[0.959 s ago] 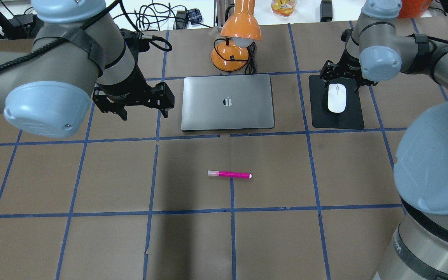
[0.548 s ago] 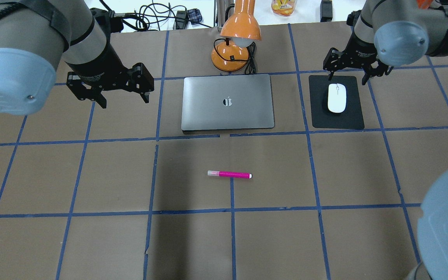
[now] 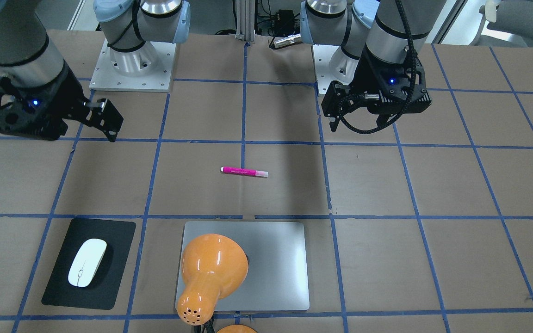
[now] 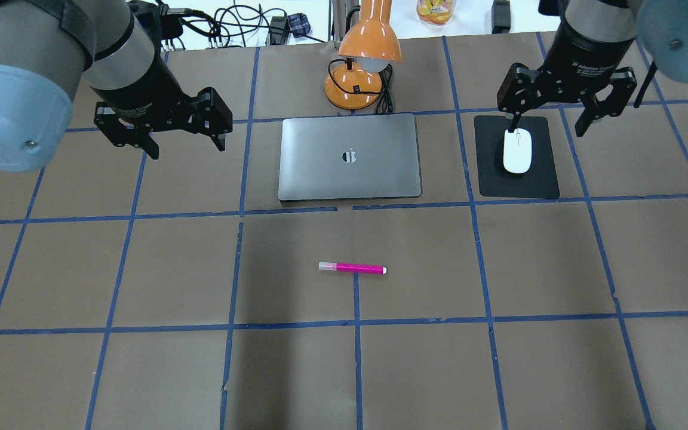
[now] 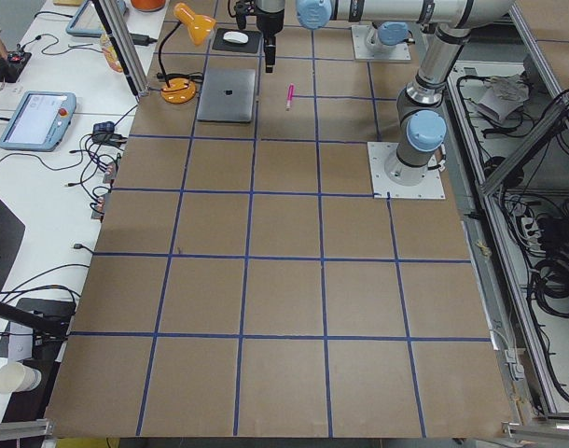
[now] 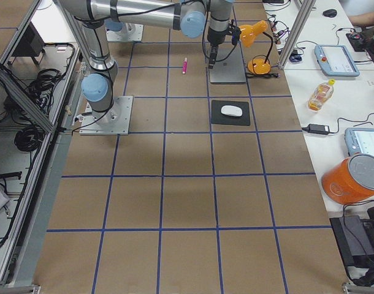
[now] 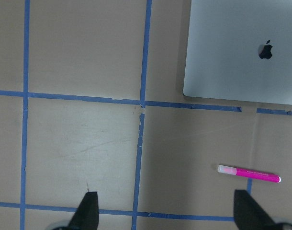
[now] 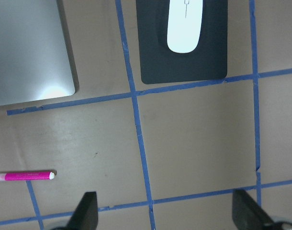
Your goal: Place pen and mouse around notebook
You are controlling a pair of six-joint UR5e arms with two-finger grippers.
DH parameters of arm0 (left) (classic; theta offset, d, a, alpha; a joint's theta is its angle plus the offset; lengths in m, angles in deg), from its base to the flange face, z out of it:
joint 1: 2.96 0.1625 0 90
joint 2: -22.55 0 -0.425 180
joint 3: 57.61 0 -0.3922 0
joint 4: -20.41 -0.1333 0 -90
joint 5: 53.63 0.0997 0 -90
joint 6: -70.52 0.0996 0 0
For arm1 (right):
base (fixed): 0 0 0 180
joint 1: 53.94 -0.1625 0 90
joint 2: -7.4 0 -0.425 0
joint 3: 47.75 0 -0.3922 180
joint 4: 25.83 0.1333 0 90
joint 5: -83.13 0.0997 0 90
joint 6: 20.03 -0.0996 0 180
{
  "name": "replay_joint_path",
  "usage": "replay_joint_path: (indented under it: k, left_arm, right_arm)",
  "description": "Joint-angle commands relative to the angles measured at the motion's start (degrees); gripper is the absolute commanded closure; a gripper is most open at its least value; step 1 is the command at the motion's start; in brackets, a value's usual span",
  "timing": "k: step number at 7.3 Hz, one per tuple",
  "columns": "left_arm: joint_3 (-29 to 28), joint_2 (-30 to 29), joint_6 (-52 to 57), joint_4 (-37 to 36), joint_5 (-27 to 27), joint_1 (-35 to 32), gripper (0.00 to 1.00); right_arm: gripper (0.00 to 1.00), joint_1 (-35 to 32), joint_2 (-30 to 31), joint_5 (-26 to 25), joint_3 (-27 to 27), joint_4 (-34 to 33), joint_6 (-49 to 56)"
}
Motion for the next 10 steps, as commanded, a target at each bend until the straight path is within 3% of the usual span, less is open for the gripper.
replay_joint_path:
  k: [1,10]
  left_arm:
    - [1.04,0.67,-0.10,0.00,-1.41,0.06,0.00]
    - [1.13,1.82,1.21,0.88,-0.89,0.77,0.00]
  right_arm:
    - [0.00,-0.18,3.62,-0.63,-0.81,3.07,-0.08]
    - [0.00,-0.27,5.38,-0.11,-3.18,3.16,-0.18]
